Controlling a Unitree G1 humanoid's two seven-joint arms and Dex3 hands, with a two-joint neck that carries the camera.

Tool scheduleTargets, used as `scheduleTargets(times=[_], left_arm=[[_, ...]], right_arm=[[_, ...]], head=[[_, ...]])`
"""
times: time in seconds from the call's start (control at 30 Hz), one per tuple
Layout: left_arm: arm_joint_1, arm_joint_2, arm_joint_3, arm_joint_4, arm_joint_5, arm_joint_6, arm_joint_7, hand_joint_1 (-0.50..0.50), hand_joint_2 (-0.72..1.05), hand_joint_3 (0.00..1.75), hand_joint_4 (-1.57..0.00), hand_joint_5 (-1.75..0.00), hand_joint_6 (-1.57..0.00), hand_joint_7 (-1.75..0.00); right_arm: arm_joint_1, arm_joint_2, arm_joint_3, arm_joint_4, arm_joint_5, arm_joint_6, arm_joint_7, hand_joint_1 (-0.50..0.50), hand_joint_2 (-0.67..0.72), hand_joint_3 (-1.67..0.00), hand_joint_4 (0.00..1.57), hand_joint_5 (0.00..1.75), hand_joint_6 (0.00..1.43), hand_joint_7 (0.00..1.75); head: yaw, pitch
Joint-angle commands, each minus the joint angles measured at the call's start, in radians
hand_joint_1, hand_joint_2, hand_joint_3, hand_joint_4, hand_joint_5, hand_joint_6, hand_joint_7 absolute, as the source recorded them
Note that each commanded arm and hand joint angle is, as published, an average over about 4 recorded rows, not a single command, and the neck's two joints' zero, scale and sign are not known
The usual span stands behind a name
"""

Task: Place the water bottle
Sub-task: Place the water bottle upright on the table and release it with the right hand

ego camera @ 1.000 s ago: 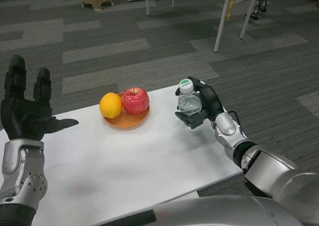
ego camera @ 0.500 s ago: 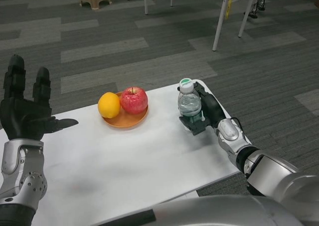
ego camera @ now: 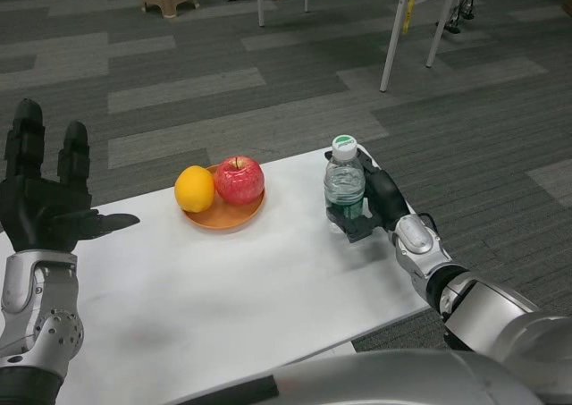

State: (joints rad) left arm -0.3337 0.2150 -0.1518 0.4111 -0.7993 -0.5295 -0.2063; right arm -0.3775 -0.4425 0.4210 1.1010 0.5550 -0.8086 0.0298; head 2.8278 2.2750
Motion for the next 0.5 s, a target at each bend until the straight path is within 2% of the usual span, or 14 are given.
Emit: scheduleTargets(times=[0.03,0.27,0.33,0.4,0.5], left_arm=[[0.005,0.001,0.003,0.0,-0.001,0.002,0.001,-0.5,-0.02,0.04,0.0,-0.1,0.0,0.0],[0.004,-0.001,0.003,0.002,0.0,0.002,0.001,-0.5,-0.02,0.07,0.0,-0.1,0.0,0.0],[0.004,-0.001,0.003,0.002,0.0,0.002,0.001,-0.5,-0.02,0.04,0.0,-0.1,0.0,0.0],[0.004,-0.001,0.003,0.002,0.0,0.002,0.001,-0.5,-0.02,0.0,0.0,-0.1,0.0,0.0],[0.004,-0.001,0.003,0.002,0.0,0.002,0.001,-0.5,-0.02,0.07,0.0,-0.1,0.0,0.0]], right_arm=[[0.016,-0.012,-0.016,-0.011,0.005,0.006,0.011,-0.42,-0.1,-1.43,0.0,0.39,0.0,0.63],[0.02,-0.019,-0.024,-0.022,0.005,0.01,0.039,-0.45,-0.05,-1.33,0.0,0.39,0.0,0.63],[0.02,-0.019,-0.025,-0.027,0.005,0.014,0.053,-0.48,-0.03,-1.21,0.0,0.39,0.0,0.63],[0.02,-0.02,-0.025,-0.032,0.005,0.018,0.068,-0.5,0.0,-0.97,0.0,0.34,0.0,0.59],[0.02,-0.021,-0.026,-0.035,0.005,0.021,0.082,-0.5,0.08,-0.58,0.0,0.29,0.0,0.52]], head=[[0.0,0.0],[-0.001,0.001],[-0.001,0.001],[0.0,0.0],[0.0,0.001]])
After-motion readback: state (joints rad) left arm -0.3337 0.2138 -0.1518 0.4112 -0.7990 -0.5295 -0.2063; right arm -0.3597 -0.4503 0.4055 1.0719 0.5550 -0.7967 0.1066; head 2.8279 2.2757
